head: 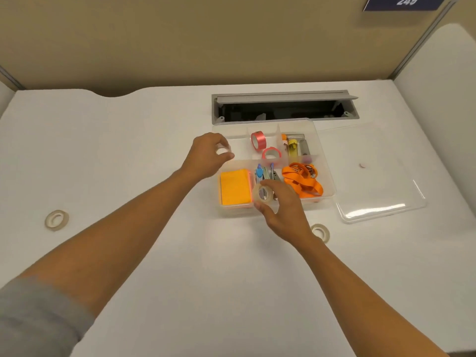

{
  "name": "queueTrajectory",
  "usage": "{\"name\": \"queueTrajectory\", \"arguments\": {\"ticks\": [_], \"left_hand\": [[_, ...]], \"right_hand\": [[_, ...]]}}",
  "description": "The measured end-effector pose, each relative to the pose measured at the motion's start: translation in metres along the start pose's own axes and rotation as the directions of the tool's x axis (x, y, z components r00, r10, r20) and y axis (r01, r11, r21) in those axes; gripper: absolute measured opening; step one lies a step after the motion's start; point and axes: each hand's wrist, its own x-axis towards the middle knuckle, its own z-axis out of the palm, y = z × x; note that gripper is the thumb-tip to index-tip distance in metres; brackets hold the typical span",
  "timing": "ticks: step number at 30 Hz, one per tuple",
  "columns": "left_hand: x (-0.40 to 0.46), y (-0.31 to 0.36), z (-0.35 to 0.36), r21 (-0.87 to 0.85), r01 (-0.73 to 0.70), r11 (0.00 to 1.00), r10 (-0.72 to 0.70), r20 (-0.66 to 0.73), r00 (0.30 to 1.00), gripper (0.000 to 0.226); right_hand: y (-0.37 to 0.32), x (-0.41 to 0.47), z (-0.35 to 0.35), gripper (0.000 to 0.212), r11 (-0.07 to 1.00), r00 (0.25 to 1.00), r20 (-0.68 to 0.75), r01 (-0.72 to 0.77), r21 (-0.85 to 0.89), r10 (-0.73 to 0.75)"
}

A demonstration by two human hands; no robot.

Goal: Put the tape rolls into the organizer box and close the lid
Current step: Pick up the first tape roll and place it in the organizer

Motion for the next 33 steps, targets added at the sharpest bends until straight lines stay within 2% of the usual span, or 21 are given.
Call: {"name": "queueTrajectory", "arguments": {"ticks": [7, 12, 16, 19, 22, 25, 28, 31, 33], "left_hand": [[0.063, 0.007, 0.037, 0.209, -0.019, 0.978, -0.019, 0.176, 0.984, 0.046], [0.076, 0.0, 0.055, 0.349, 0.004, 0.937, -0.102, 0.264, 0.959, 0.041], [0.08, -0.004, 0.059, 0.375, 0.009, 0.927, -0.138, 0.319, 0.937, 0.037], [0.082, -0.004, 0.058, 0.358, 0.006, 0.934, -0.13, 0.324, 0.937, 0.045], [0.083, -0.003, 0.052, 0.311, 0.019, 0.95, -0.104, 0.259, 0.96, 0.048], [0.077, -0.008, 0.037, 0.219, 0.06, 0.974, -0.074, 0.056, 0.996, 0.037], [0.062, -0.021, 0.025, 0.107, 0.118, 0.987, -0.108, -0.101, 0.989, 0.029], [0.043, -0.034, 0.023, 0.002, 0.204, 0.979, -0.202, -0.126, 0.971, 0.034], [0.032, -0.04, 0.024, -0.083, 0.265, 0.961, -0.272, -0.081, 0.959, 0.04]], "right_hand": [[0.006, 0.007, -0.003, 0.05, 0.998, 0.998, 0.005, -0.067, 0.012, 0.067], [0.002, 0.011, -0.006, 0.045, 0.997, 0.996, 0.037, -0.078, 0.011, 0.078], [-0.001, 0.013, -0.007, 0.044, 0.995, 0.992, 0.089, -0.09, 0.042, 0.086], [-0.003, 0.015, -0.007, 0.044, 0.995, 0.987, 0.133, -0.093, 0.047, 0.086], [-0.001, 0.023, -0.01, 0.046, 0.998, 0.985, 0.164, -0.057, 0.034, 0.051], [0.0, 0.04, -0.014, 0.051, 0.999, 0.983, 0.179, -0.046, 0.005, 0.045], [-0.004, 0.07, -0.017, 0.054, 0.998, 0.976, 0.208, -0.051, -0.035, 0.057], [-0.01, 0.109, -0.014, 0.058, 0.997, 0.959, 0.282, -0.017, -0.08, 0.039], [-0.013, 0.137, -0.008, 0.057, 0.987, 0.944, 0.33, 0.047, -0.153, 0.006]]}}
